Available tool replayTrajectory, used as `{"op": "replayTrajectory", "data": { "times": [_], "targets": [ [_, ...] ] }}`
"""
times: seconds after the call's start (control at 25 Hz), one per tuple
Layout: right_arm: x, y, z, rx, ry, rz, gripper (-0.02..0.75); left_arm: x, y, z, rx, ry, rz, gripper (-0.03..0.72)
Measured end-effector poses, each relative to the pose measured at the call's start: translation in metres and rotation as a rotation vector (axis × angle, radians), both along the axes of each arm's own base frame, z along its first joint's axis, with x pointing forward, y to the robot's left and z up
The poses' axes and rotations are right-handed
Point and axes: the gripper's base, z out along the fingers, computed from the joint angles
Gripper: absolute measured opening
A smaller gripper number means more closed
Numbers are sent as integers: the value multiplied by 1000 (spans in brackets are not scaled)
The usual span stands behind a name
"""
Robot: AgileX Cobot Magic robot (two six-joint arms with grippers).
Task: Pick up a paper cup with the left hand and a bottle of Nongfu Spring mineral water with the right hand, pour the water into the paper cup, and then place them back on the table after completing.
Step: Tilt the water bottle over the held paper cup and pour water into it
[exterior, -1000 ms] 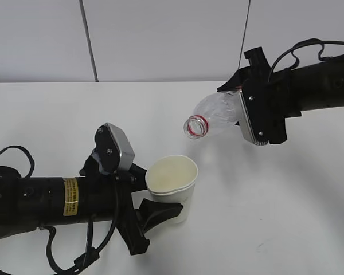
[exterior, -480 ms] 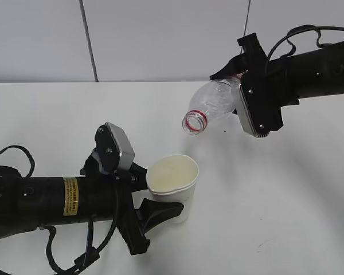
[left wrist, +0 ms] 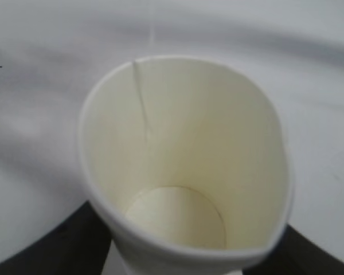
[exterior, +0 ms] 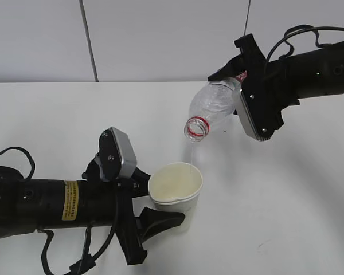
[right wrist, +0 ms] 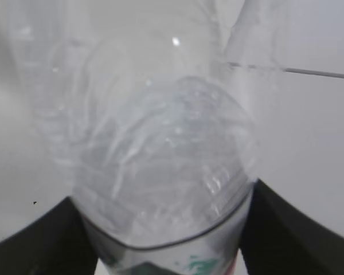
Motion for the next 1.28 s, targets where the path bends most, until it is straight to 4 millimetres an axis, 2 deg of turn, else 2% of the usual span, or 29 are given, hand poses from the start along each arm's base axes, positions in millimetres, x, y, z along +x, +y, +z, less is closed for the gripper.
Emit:
{"op": "replayTrajectory", "data": {
  "times": [1.28],
  "targets": [
    [-1,2,0,-38,-36,54,480,4,-2,3,-8,-13,0,405]
  ]
}}
